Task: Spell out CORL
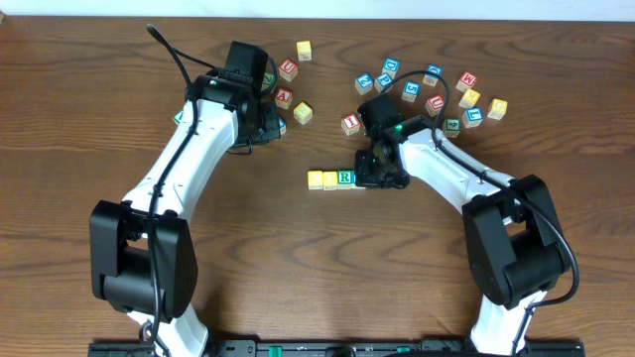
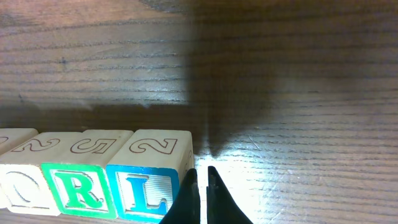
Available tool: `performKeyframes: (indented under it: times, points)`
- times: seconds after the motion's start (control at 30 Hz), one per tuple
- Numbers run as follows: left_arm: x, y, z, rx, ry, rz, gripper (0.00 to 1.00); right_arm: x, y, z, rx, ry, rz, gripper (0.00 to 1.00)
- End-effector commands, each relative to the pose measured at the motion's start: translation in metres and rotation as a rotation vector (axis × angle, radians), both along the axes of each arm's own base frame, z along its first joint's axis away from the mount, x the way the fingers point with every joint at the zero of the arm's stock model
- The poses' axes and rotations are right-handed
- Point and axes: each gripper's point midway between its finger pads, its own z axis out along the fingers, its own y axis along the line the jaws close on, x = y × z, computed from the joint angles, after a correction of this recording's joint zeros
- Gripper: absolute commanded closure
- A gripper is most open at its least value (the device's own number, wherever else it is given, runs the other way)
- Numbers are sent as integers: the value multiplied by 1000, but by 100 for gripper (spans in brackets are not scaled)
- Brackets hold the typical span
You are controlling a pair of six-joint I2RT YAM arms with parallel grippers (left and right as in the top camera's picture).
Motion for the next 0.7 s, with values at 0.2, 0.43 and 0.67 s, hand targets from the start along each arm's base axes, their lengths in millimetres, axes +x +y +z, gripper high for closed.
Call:
performKeyframes:
  times: [0.2,0.43,0.67]
  points:
    - [6,2,11,11,-32,-1,93,4,5,1,11,-11,6,99]
    - [6,2,11,11,-32,-1,93,12,2,2,-1,-46,9,98]
    - [6,2,11,11,-32,-1,92,17,-2,3,-1,-58,6,97]
